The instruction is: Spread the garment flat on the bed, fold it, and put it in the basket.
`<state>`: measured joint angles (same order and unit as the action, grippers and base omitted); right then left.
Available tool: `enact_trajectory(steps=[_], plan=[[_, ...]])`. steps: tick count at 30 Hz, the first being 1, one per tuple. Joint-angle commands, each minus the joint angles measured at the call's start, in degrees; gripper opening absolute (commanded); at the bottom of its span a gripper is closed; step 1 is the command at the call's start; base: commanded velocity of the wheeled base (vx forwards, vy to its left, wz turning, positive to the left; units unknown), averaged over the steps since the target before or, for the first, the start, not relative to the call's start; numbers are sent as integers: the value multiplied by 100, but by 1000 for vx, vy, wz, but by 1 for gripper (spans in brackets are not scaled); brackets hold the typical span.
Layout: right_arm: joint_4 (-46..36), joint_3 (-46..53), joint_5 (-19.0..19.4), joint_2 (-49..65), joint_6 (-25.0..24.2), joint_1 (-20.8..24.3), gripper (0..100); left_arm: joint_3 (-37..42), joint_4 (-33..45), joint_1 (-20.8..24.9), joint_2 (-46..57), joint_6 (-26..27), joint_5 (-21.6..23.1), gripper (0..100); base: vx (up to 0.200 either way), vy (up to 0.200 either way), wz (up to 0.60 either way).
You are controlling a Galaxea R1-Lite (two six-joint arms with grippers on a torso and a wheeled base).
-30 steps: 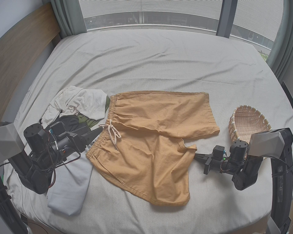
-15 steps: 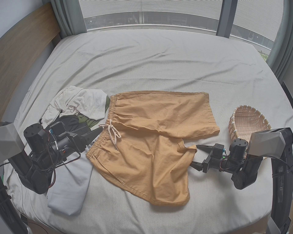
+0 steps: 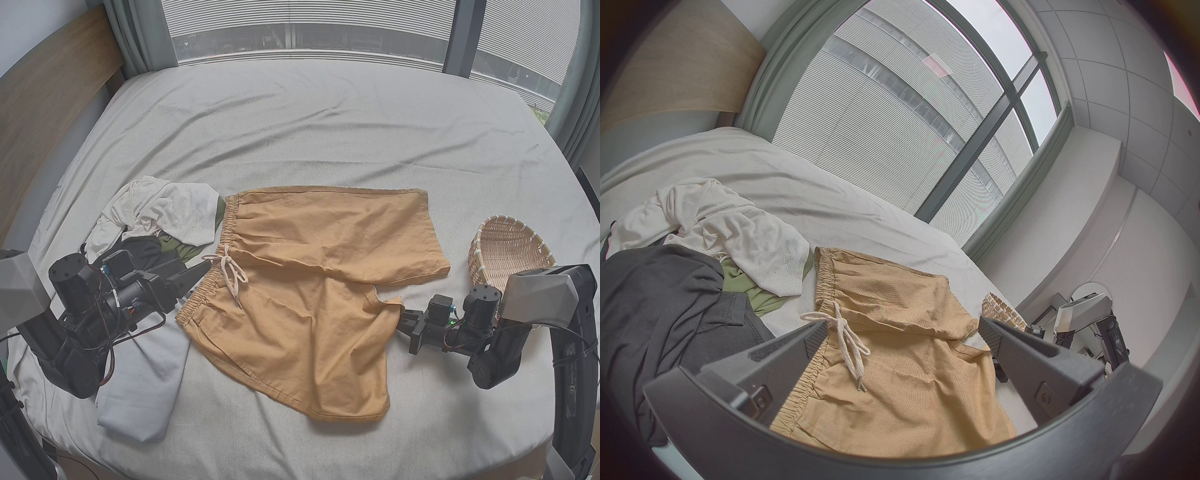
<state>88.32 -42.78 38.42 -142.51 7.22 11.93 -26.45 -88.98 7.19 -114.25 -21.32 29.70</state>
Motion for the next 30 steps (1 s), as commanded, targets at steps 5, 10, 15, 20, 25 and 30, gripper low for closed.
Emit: enact_trajectory(steps=[5,10,15,20,25,30], plan=[[10,24,7,21,8,2,0,-9,-14,-7,-1,-4,1,100,0,0,0],[1,410,16,373,17,-112,0,-18,-14,-16,8,-12,1,100,0,0,0],[-8,1263,69,935,69,-350,0,-18,-14,-16,70,-12,1,100,0,0,0],[-17,1738,262,1331,-1,-543,0,-18,-14,-25,113,-21,1,100,0,0,0],[-25,1799,271,1357,-168,-640,0,-18,-14,-16,131,-21,1,100,0,0,0],[-34,1746,271,1357,-361,-754,0,-18,-14,-7,122,-21,1,100,0,0,0]])
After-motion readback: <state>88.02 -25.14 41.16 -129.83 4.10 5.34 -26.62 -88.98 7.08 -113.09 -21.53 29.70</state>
